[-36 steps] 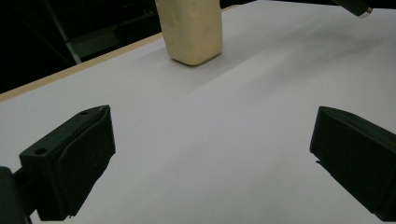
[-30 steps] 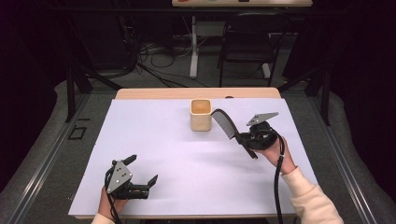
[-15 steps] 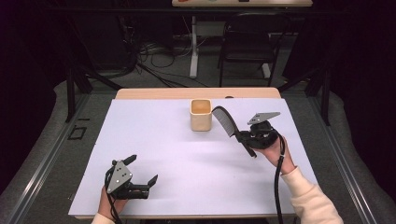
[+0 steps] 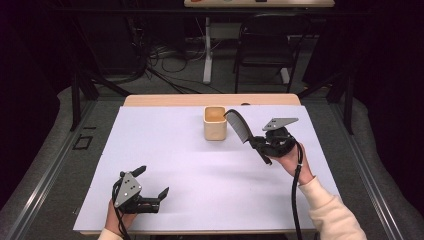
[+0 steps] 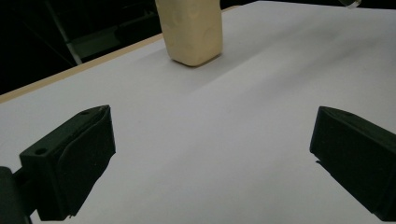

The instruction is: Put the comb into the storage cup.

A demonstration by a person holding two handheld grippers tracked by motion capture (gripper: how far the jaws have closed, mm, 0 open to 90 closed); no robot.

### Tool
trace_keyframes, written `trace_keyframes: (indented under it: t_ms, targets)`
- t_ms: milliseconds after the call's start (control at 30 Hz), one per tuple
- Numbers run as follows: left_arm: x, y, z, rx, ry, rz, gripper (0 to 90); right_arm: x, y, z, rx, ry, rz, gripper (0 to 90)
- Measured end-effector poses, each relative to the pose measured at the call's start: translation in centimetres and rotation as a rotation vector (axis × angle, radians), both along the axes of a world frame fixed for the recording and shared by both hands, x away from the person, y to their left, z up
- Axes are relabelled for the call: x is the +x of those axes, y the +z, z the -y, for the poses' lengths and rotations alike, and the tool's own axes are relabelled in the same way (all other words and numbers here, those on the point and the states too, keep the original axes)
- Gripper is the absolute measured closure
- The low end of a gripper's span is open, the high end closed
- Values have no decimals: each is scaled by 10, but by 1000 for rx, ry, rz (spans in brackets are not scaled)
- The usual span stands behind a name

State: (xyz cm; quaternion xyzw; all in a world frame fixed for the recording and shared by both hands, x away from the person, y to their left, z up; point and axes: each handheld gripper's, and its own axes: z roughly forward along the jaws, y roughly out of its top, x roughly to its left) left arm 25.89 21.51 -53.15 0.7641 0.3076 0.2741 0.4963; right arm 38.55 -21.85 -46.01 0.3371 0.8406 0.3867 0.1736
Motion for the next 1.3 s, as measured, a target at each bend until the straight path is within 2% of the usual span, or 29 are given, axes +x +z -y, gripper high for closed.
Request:
trace_keyframes:
  t_ms: [933,1300]
  targets:
    - [1,0,0,-4,1,2,1,15,9,-14,31,-5,33,722]
    - [-1,1,0,-4,5,11,1,21,20,-20,38,-11,62,723]
